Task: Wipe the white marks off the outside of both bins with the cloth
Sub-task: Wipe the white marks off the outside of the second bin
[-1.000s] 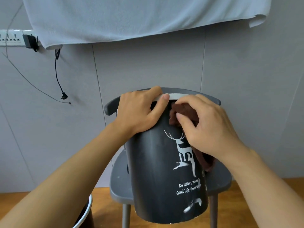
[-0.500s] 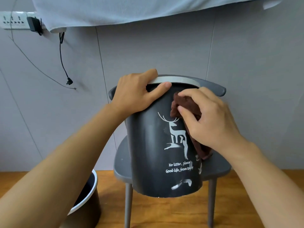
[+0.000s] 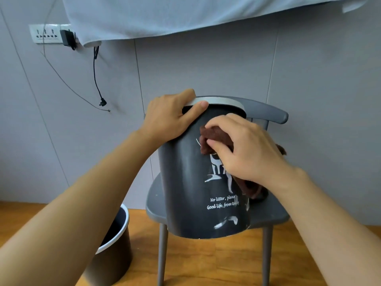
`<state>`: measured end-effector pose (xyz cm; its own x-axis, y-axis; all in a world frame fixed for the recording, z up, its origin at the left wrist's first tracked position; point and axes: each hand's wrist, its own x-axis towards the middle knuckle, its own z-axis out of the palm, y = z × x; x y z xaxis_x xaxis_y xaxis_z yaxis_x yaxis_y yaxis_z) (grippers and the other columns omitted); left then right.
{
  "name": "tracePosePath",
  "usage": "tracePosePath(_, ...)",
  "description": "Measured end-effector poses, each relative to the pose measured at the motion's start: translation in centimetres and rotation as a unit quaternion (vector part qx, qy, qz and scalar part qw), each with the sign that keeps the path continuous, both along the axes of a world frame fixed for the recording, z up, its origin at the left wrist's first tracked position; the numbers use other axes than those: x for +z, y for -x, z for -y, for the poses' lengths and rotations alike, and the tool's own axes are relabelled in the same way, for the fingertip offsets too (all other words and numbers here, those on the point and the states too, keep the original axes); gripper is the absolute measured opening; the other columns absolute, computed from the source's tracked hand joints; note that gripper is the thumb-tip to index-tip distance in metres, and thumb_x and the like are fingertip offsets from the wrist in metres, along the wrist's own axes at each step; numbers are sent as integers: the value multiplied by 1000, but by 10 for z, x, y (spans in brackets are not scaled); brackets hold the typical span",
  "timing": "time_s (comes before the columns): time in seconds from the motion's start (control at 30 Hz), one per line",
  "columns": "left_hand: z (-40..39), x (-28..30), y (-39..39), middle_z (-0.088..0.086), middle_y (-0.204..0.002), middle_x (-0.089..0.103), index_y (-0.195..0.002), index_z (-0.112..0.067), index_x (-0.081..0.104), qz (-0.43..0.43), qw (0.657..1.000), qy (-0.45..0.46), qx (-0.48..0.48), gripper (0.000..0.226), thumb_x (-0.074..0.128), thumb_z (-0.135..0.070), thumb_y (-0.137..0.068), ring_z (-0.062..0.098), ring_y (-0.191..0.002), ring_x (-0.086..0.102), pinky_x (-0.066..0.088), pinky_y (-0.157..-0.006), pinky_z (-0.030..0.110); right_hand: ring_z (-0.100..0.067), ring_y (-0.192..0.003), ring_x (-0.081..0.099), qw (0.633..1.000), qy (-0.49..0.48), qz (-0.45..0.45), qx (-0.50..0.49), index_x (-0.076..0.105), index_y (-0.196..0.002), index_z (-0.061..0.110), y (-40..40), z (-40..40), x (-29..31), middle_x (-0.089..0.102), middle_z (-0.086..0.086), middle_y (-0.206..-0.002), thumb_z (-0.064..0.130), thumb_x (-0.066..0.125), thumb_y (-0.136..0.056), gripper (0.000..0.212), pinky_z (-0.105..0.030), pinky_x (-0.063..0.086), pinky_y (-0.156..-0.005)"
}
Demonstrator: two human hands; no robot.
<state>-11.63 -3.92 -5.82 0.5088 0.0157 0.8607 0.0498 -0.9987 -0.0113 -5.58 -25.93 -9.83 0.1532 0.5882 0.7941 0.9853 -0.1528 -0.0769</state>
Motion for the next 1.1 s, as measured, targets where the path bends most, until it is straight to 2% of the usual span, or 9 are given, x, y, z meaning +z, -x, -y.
tracePosePath(0.1,-1,2,0,-1,-55,42,-78,-17,39,-13,999,30,6,52,40,-66,-96,29,-58,47,40,-55,39,-23,-90,62,999,39,25,2,65,-116,27,-4,-5,-1,60,8,-99,30,70,-93,23,-41,51,-71)
tracePosePath(0.27,-8,3,4,-1,-55,39,-75,-21,33,-26,999,40,18,50,39,-67,-95,29,-59,42,41,-57,40,-7,-85,61,984,142,25,103,63,-105,35,5,23,-38,63,17,-96,33,65,-91,14,-35,55,-72)
tracePosePath(0.37,-3,5,2,-1,-55,39,-76,-21,32,-33,998,42,24,51,39,-68,-94,27,-57,42,38,-56,37,-5,-91,63,991,73,-17,108,65,-109,36,-7,23,-29,64,19,-102,37,65,-92,17,-36,56,-78)
tracePosePath(0.47,-1,5,2,-1,-56,42,-77,-20,34,-42,998,39,26,52,38,-69,-94,27,-58,44,37,-56,38,-20,-99,66,997,-20,-51,53,67,-116,28,-24,11,-11,67,11,-107,29,69,-94,22,-46,55,-84)
tracePosePath(0.57,-4,3,5,-1,-57,40,-77,-20,32,-42,997,56,16,51,40,-66,-96,27,-59,43,39,-57,41,-23,-97,66,998,4,-47,51,68,-116,26,-23,6,-16,66,10,-106,26,71,-93,23,-45,55,-82)
tracePosePath(0.73,-17,-1,13,-1,-58,36,-76,-20,31,-37,995,86,17,50,41,-64,-96,29,-62,41,36,-56,40,-6,-86,62,982,131,30,133,65,-108,34,0,22,-44,64,18,-99,36,64,-91,17,-29,54,-74)
tracePosePath(0.83,-13,0,15,1,-57,37,-76,-20,30,-32,997,65,28,50,41,-64,-96,30,-60,42,33,-54,38,-8,-92,65,988,87,6,129,66,-110,34,-7,18,-29,66,16,-101,38,64,-92,18,-36,56,-79)
tracePosePath(0.93,-5,1,15,1,-56,39,-77,-18,32,-31,998,45,31,51,40,-64,-97,28,-57,43,35,-54,37,-22,-98,67,996,16,-29,77,66,-115,30,-20,4,-5,67,10,-105,31,69,-93,23,-47,55,-83)
tracePosePath(1.1,-7,3,17,1,-55,38,-76,-18,31,-33,997,51,39,50,42,-62,-98,30,-58,43,32,-53,37,-17,-94,67,992,87,-11,92,65,-112,32,-9,10,-21,65,13,-103,32,69,-93,20,-44,56,-79)
